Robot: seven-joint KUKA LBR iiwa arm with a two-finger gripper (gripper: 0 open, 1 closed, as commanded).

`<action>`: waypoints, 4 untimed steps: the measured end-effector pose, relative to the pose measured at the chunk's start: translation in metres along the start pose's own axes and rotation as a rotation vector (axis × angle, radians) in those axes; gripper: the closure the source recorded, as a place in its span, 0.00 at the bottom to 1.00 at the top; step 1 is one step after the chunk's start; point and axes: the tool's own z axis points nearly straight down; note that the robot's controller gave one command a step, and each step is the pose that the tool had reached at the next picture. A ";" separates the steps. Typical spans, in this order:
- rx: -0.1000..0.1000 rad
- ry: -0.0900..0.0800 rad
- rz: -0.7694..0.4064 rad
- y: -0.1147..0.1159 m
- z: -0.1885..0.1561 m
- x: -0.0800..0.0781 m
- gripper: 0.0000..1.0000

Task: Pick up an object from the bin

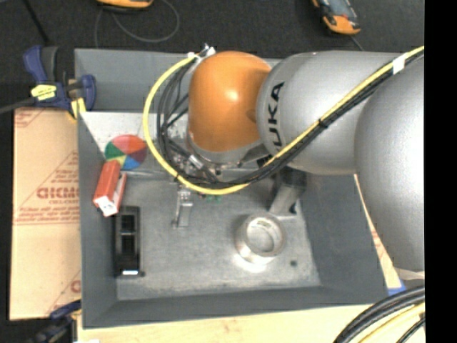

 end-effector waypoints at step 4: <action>0.001 0.002 -0.342 -0.088 -0.066 0.017 0.00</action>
Offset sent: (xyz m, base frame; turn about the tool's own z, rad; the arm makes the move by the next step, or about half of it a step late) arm -0.0439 -0.1194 0.1112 -0.0338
